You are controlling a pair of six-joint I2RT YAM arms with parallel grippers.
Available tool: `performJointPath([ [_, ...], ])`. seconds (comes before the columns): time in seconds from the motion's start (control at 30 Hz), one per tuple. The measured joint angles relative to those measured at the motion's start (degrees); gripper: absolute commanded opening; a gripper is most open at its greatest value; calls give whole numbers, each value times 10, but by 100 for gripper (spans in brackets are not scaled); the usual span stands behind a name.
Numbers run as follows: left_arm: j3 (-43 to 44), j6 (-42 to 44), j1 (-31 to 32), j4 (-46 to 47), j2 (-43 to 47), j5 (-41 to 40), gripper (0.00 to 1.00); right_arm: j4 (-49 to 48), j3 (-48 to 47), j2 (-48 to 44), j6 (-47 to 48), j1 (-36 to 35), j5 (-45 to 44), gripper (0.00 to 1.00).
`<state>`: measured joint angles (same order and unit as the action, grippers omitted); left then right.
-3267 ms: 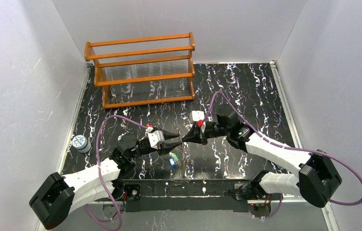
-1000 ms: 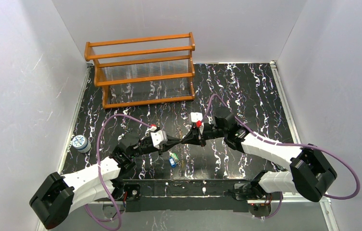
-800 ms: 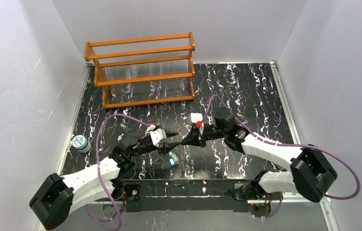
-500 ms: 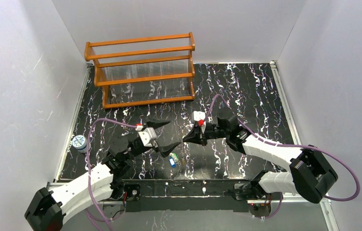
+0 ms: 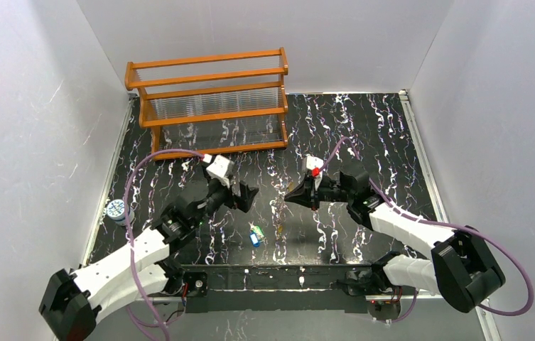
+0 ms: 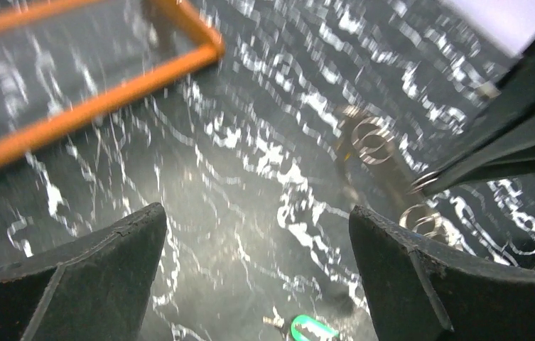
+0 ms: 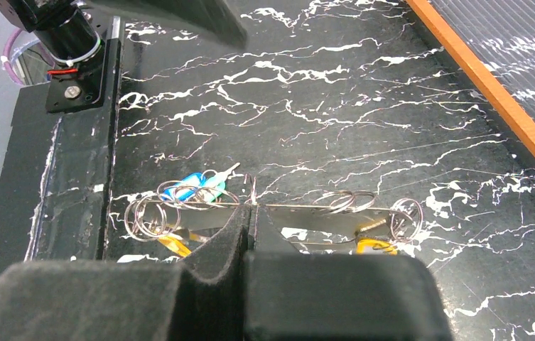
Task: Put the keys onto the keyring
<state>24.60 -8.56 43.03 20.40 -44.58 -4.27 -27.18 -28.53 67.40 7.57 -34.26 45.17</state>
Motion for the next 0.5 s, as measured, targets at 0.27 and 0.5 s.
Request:
performJointPath([
  [0.27, 31, -121, 0, -171, -112, -17, 84, 6, 3, -13, -2, 1, 0, 1],
  [0.5, 4, -162, 0, -195, -101, 38, 66, 18, 3, -15, -1, 1, -4, 1],
])
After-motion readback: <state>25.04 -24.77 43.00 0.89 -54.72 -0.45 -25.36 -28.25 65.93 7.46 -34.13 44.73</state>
